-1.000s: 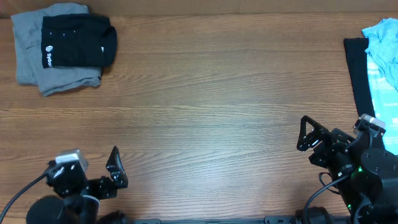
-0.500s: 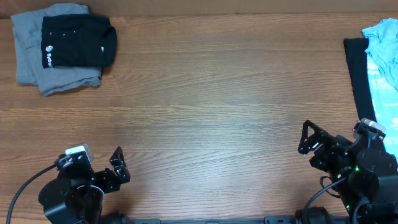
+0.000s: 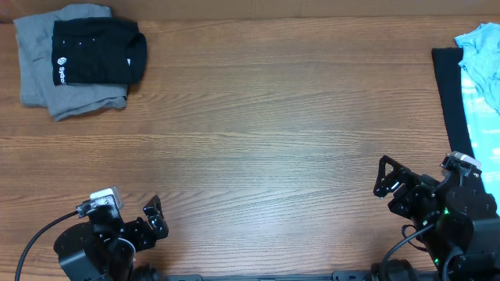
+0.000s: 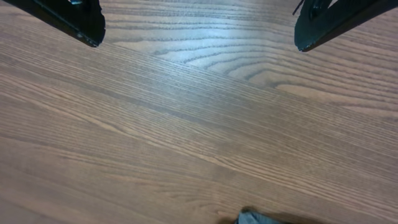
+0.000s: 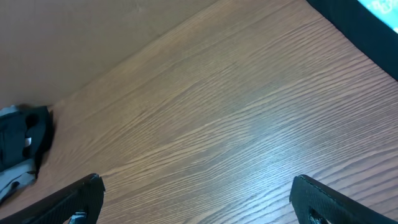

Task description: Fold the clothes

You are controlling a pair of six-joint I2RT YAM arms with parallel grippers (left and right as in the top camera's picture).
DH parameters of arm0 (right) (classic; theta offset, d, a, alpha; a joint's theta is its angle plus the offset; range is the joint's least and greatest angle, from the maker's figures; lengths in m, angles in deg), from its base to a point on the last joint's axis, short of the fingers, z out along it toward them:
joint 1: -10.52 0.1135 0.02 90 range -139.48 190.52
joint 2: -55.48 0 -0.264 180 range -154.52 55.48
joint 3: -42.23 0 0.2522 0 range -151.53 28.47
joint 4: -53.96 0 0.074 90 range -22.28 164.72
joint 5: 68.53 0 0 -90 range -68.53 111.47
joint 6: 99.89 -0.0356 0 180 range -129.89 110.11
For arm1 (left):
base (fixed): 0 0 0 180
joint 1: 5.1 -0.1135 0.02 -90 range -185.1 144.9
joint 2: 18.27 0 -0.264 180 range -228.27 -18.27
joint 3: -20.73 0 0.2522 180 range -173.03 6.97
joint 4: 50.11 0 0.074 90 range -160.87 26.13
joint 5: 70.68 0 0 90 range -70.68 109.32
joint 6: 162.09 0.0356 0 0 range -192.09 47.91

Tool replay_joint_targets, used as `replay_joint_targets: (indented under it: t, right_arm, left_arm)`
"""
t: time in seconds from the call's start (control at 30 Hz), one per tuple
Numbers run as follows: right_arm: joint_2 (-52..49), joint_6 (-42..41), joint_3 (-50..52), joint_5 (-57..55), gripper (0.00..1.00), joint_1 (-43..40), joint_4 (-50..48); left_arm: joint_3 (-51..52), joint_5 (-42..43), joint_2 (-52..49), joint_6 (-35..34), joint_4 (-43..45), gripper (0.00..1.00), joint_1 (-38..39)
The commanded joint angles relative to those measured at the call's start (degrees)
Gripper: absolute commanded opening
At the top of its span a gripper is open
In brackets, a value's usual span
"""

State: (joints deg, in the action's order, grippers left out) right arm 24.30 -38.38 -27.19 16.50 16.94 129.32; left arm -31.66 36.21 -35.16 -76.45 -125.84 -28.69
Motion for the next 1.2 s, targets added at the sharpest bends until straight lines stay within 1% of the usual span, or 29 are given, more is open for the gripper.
replay_joint_targets:
  t: [0.0,0.1,0.17,0.23,0.37,0.43,0.47,0.57,0.63,0.7,0.8,0.87,1.07,1.17]
  right_arm:
    - [0.0,-0.3,0.2,-1.0,1.00,0.0,0.0]
    - [0.0,-0.3,0.2,-1.0,1.00,-0.1,0.1]
    - [1.5,0.8,0.3,-1.5,1.00,-0.3,2.0]
    - [3.3,1.2,1.5,-1.5,1.00,-0.6,-0.4]
    - [9.1,6.0,11.2,-1.0,1.00,-0.6,-13.2]
    - [12.8,7.5,18.9,-0.3,1.00,-0.6,-20.5]
    - [14.2,7.8,22.4,0.2,1.00,-0.6,-24.0]
    - [18.6,8.0,35.1,1.7,1.00,-0.8,-39.4]
    - [20.6,8.3,41.9,2.8,1.00,-1.1,-48.6]
    - [22.5,9.2,47.8,4.3,1.00,-1.9,-56.7]
    - [25.3,9.2,54.9,5.0,1.00,-3.6,-65.7]
    - [26.9,9.3,55.1,5.5,1.00,-4.7,-64.9]
    - [30.6,13.7,55.2,6.3,1.00,-7.4,-64.5]
    - [31.0,14.0,55.2,6.2,1.00,-7.9,-63.7]
  left_arm:
    - [0.2,-0.6,0.4,-0.4,-0.1,1.00,0.4]
    - [0.2,-0.6,0.4,-0.4,-0.4,1.00,0.4]
    - [0.2,-0.6,0.4,-0.4,-0.6,1.00,0.4]
    - [0.2,-0.6,0.4,-0.4,-0.6,1.00,0.4]
    - [0.2,-0.6,0.4,-0.4,-0.6,1.00,0.4]
    - [0.2,-0.6,0.4,-0.4,-0.6,1.00,0.4]
    - [0.2,-0.6,0.4,-0.4,-0.6,1.00,0.4]
    - [0.2,-0.6,0.4,-0.4,-0.6,1.00,0.4]
    - [0.2,-0.6,0.4,-0.4,-0.6,1.00,0.4]
    - [0.2,-0.6,0.4,-0.4,-0.6,1.00,0.4]
    - [0.2,-0.6,0.4,-0.4,-0.6,1.00,0.4]
    - [0.2,-0.6,0.4,-0.4,-0.6,1.00,0.4]
    - [0.2,-0.6,0.4,-0.4,-0.6,1.00,0.4]
    - [0.2,-0.6,0.4,-0.4,-0.6,1.00,0.4]
